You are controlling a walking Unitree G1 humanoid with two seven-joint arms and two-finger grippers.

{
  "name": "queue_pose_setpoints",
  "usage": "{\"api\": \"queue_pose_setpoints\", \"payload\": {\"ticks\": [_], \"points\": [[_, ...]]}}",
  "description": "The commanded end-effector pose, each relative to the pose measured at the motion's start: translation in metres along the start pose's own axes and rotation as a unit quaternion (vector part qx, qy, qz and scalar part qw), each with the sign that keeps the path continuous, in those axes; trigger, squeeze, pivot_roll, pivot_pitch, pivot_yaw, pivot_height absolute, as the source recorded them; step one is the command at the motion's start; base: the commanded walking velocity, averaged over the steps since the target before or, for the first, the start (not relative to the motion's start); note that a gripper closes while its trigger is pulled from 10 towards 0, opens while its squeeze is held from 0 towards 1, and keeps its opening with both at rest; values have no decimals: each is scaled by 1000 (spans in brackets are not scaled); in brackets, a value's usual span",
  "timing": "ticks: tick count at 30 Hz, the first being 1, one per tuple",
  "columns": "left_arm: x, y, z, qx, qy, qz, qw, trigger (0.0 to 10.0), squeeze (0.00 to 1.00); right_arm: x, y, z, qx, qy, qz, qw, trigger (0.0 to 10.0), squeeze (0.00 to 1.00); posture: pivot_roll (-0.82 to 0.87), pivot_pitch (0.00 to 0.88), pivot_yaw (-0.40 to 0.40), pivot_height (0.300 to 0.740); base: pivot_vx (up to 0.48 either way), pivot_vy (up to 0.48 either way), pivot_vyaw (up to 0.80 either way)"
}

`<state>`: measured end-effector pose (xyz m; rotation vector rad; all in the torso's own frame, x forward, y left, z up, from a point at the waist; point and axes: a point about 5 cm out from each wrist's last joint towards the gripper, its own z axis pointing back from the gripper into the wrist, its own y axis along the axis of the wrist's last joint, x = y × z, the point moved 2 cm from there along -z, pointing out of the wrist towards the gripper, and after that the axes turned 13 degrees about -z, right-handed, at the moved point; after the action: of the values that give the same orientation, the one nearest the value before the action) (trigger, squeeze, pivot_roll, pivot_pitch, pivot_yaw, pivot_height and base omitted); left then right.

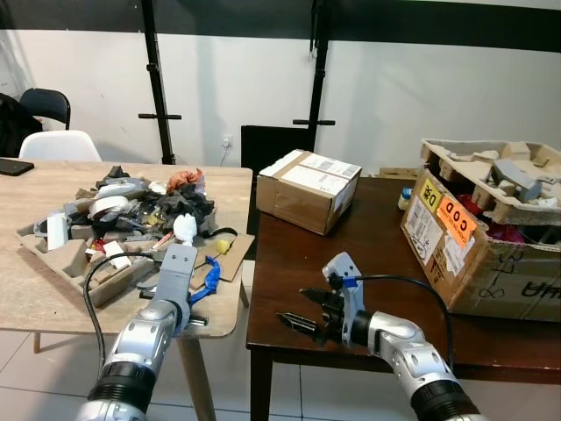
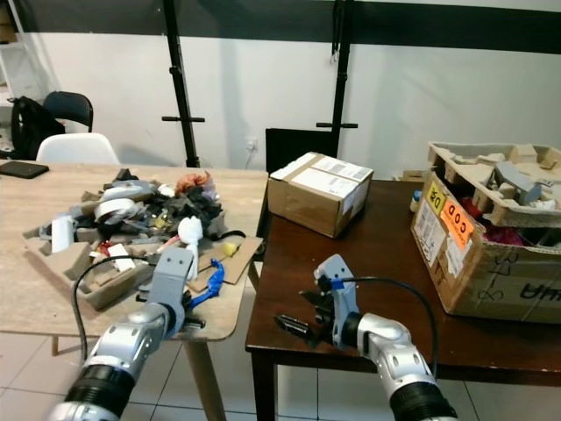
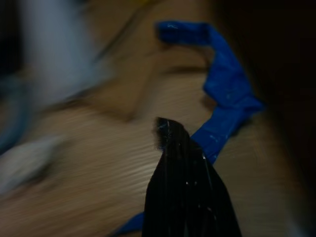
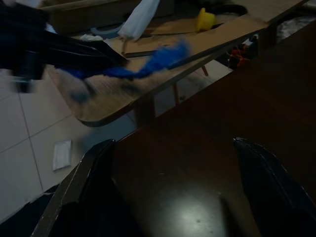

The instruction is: Picking trash to rubbish bin

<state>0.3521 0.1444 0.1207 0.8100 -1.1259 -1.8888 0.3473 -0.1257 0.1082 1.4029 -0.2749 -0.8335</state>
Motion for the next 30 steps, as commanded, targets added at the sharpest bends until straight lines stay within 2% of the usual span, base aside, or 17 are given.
{"api": "queue_pose_setpoints", "payload": {"ticks": [1,2,3,6,8,9,10,11,12,14,15,16,17,18,27,29,30], "points": [[12,12,5,33,-63,2,997,0,0,4,2,2,7,-8,-3,1000,10000,0,64,0,-13,740,0,0,0],[16,20,9,59,-93,8,994,0,0,5,3,3,9,-10,-4,1000,10000,0,64,0,-13,740,0,0,0],[16,20,9,59,-93,8,994,0,0,5,3,3,9,-10,-4,1000,10000,0,64,0,-13,740,0,0,0],[25,46,24,153,-163,44,974,0,0,9,6,4,17,-21,-7,1000,10000,0,66,0,-11,740,0,0,0],[25,52,27,173,-171,54,968,0,0,10,7,4,19,-23,-8,1000,10000,0,66,0,-11,740,0,0,0],[24,59,30,202,-176,76,960,0,0,10,7,4,21,-26,-10,999,10000,0,66,0,-11,740,0,0,0],[24,59,30,202,-176,76,960,0,0,10,7,4,21,-26,-10,999,10000,0,66,0,-11,740,0,0,0],[24,67,34,234,-185,97,949,0,0,11,8,4,23,-27,-11,999,10000,0,64,0,-10,740,0,0,0],[24,67,34,234,-185,97,949,0,0,11,8,4,23,-27,-11,999,10000,0,64,0,-10,740,0,0,0],[23,81,48,300,-222,150,916,0,0,11,9,4,30,-27,-17,999,10000,0,64,0,-9,740,0,0,0],[23,81,48,300,-222,150,916,0,0,11,9,4,30,-27,-17,999,10000,0,64,0,-9,740,0,0,0],[23,85,55,325,-244,172,897,0,0,11,9,4,33,-27,-20,999,10000,0,64,0,-9,740,0,0,0],[23,85,55,325,-244,172,897,0,0,11,9,4,33,-27,-20,999,10000,0,64,0,-9,740,0,0,0],[22,85,61,340,-260,189,884,0,0,11,11,5,43,-24,-30,998,10000,0,61,0,-8,740,0,0,0],[21,81,61,333,-260,193,886,0,0,11,12,7,47,-23,-35,998,10000,0,61,0,-10,740,0,0,0],[19,77,57,317,-240,179,900,0,0,11,11,7,47,-23,-34,998,10000,0,61,0,-10,740,0,0,0],[9,68,43,278,-163,137,937,10000,0,11,11,6,46,-23,-34,998,10000,0,61,0,-10,740,0,0,0]]}}
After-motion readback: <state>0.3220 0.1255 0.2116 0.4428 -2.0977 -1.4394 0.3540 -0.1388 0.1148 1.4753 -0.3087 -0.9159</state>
